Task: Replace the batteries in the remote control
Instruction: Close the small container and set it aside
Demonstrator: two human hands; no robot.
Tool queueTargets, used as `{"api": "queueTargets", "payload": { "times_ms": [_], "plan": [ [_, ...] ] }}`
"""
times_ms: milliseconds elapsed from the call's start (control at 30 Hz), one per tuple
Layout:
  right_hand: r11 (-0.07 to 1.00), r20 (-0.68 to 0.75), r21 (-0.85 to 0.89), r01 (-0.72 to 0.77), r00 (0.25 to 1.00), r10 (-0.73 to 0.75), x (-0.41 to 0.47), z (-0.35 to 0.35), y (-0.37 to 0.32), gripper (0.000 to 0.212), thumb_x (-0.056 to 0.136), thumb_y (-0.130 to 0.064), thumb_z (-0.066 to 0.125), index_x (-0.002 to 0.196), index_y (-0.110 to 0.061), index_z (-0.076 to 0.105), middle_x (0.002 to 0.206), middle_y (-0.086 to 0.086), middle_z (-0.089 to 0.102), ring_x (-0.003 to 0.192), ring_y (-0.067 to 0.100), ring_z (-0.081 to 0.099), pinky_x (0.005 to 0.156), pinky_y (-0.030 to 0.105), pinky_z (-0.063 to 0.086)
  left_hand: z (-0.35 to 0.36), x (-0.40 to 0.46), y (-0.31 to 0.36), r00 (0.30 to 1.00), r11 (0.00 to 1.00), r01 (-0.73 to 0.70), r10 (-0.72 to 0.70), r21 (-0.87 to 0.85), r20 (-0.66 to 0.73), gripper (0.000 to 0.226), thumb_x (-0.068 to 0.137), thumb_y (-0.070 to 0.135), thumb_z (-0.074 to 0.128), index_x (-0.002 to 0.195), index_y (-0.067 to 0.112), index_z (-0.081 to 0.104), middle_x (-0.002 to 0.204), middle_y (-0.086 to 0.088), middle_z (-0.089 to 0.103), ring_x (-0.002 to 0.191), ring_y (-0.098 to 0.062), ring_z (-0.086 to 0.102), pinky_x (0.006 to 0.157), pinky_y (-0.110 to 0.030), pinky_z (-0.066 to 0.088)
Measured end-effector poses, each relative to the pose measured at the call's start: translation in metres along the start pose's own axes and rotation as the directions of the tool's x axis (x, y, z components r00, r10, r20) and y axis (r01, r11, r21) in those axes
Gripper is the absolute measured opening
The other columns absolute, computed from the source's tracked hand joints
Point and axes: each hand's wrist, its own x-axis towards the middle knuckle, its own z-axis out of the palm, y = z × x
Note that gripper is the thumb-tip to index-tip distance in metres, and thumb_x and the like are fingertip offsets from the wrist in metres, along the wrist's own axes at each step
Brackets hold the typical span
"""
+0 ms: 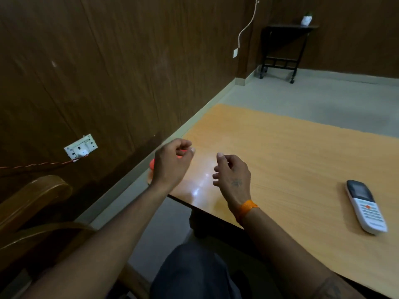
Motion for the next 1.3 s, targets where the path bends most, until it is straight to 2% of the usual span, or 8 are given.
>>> {"api": "queueTargets", "payload": {
  "times_ms": [167,333,433,533,700,833,1133,1300],
  "plan": [
    [0.990,-0.122,-0.139,0.035,0.991,-0.052,-0.002,-0.093,0.017,0.029,0.095,-0.057,0.053,0.085,-0.032,0.065,0.073,-0.003,0.073,0.073,0.018,0.072,0.072,0.052,0.063,0.071,-0.041,0.058,0.982,0.994,-0.024,0.043,-0.104,0.182,0.015,0.092,0.031,0.074,0.105,0.023,0.078,0.096,0.015,0.077,0.085,0.002,0.069,0.077,-0.023,0.057],
    [0.971,-0.249,-0.240,-0.008,0.967,-0.053,0.000,-0.195,0.042,0.031,0.083,-0.068,0.052,0.084,-0.039,0.063,0.082,-0.007,0.073,0.080,0.015,0.073,0.074,0.049,0.064,0.151,-0.085,0.110,0.913,0.988,0.025,0.040,-0.155,0.406,0.024,0.091,0.036,0.076,0.111,0.022,0.078,0.099,0.012,0.076,0.090,-0.003,0.069,0.084,-0.027,0.058],
    [0.957,-0.333,-0.286,-0.045,0.941,-0.055,-0.002,-0.253,0.057,0.021,0.090,-0.054,0.061,0.091,-0.034,0.067,0.086,-0.008,0.072,0.082,0.017,0.072,0.075,0.048,0.064,0.198,-0.111,0.139,0.865,0.992,0.004,0.061,-0.127,0.499,0.032,0.089,0.039,0.079,0.115,0.021,0.076,0.097,0.011,0.075,0.085,0.000,0.065,0.078,-0.020,0.051],
    [0.922,-0.407,-0.367,-0.121,0.912,-0.042,-0.001,-0.299,0.071,0.015,0.095,-0.036,0.068,0.099,-0.022,0.072,0.083,-0.008,0.068,0.083,0.017,0.069,0.078,0.039,0.060,0.236,-0.131,0.158,0.823,0.993,0.042,0.031,-0.114,0.567,0.040,0.086,0.038,0.082,0.120,0.018,0.075,0.100,0.007,0.076,0.092,-0.012,0.070,0.087,-0.031,0.058],
    [0.853,-0.419,-0.443,-0.276,0.905,0.075,0.008,-0.345,0.098,0.030,0.093,-0.032,0.071,0.115,-0.012,0.074,0.106,0.008,0.075,0.101,0.025,0.068,0.084,0.034,0.054,0.293,-0.148,0.175,0.808,0.989,0.147,-0.107,-0.023,0.579,0.047,0.084,0.033,0.082,0.125,0.014,0.073,0.118,-0.002,0.076,0.103,-0.021,0.073,0.093,-0.036,0.060],
    [0.821,-0.336,-0.479,-0.312,0.929,0.157,0.018,-0.354,0.113,0.042,0.095,-0.034,0.069,0.128,-0.009,0.070,0.128,0.011,0.072,0.116,0.028,0.066,0.095,0.038,0.055,0.318,-0.148,0.178,0.812,0.976,0.214,-0.152,-0.045,0.564,0.024,0.087,0.022,0.075,0.109,0.013,0.079,0.108,-0.004,0.078,0.091,-0.024,0.075,0.081,-0.045,0.064],
    [0.899,-0.357,-0.346,-0.267,0.924,0.137,0.054,-0.338,0.113,0.020,0.094,-0.018,0.067,0.102,-0.006,0.081,0.105,0.014,0.079,0.095,0.028,0.071,0.081,0.042,0.060,0.340,-0.117,0.181,0.838,0.965,0.243,-0.159,-0.096,0.522,0.030,0.087,0.014,0.070,0.115,0.016,0.079,0.113,-0.004,0.078,0.097,-0.024,0.074,0.085,-0.043,0.064],
    [0.907,-0.367,-0.344,-0.245,0.924,0.110,0.090,-0.318,0.101,0.020,0.093,-0.016,0.067,0.099,-0.003,0.080,0.106,0.016,0.079,0.098,0.029,0.071,0.081,0.041,0.061,0.348,-0.073,0.179,0.848,0.964,0.257,-0.190,-0.071,0.495,0.026,0.086,0.007,0.070,0.109,0.014,0.081,0.113,-0.007,0.078,0.099,-0.025,0.073,0.088,-0.043,0.063]
  ]
}}
